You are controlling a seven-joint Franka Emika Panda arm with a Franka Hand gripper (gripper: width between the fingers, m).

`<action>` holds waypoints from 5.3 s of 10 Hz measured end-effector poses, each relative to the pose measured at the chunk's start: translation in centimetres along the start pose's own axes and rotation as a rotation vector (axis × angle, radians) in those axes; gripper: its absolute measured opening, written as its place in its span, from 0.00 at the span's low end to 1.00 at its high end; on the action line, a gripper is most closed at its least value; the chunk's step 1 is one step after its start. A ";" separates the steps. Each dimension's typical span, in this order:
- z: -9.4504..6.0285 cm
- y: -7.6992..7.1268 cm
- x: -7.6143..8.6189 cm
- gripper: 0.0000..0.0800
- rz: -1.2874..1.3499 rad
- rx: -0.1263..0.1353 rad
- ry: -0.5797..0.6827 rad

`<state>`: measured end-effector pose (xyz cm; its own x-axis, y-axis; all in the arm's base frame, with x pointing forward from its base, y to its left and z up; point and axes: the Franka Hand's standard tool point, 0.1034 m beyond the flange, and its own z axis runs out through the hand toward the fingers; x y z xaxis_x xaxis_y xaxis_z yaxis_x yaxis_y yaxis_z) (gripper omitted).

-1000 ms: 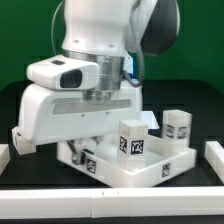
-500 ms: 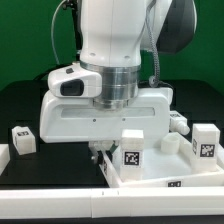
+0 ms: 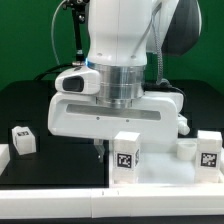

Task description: Assemble square table

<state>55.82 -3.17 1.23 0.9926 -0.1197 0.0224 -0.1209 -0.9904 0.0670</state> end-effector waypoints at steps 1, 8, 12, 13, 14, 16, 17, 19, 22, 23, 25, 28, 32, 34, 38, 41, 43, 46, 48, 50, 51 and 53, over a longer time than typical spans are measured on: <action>0.0 0.0 0.0 0.09 0.000 0.000 0.000; -2.3 -1.2 -0.3 0.81 0.101 0.028 0.014; -3.5 -2.4 -0.7 0.81 0.488 0.034 -0.011; -3.7 -3.3 -1.2 0.81 0.643 0.036 -0.012; -3.4 -4.5 -2.0 0.81 0.790 0.037 -0.007; -3.3 -5.1 -2.2 0.81 0.913 0.058 -0.022; -3.3 -5.2 -2.3 0.81 0.966 0.064 -0.027; -3.3 -5.7 -2.5 0.81 1.116 0.077 -0.046; -4.0 -6.9 -5.2 0.81 1.335 0.068 -0.122; -3.1 -7.1 -5.9 0.81 1.365 0.070 -0.117; -1.1 -7.9 -7.3 0.81 1.375 0.044 -0.126; -0.3 -8.8 -7.8 0.81 1.353 0.026 -0.130; -0.2 -8.8 -7.8 0.52 1.353 0.025 -0.130; -0.2 -8.8 -7.8 0.11 1.351 0.025 -0.130; -1.2 -6.3 -7.9 0.08 1.078 0.037 -0.130; -0.6 -3.5 -8.6 0.08 0.838 0.039 -0.110; -0.5 -2.6 -8.5 0.08 0.758 0.038 -0.104; -0.9 0.4 -7.3 0.09 0.479 0.048 -0.086; -1.7 2.7 -4.7 0.08 0.124 0.076 -0.048; -1.1 3.4 -4.9 0.08 -0.043 0.086 -0.047; -1.1 3.4 -4.9 0.08 -0.121 0.082 -0.046; -1.1 3.5 -3.5 0.08 -0.406 0.067 -0.031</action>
Offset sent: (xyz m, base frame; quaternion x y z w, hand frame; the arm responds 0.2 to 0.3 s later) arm -0.0141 -0.0028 0.0207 -0.0092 -0.0070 0.0123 0.9999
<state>51.94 -6.18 2.49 0.9596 0.2805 -0.0229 0.2805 -0.9599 -0.0014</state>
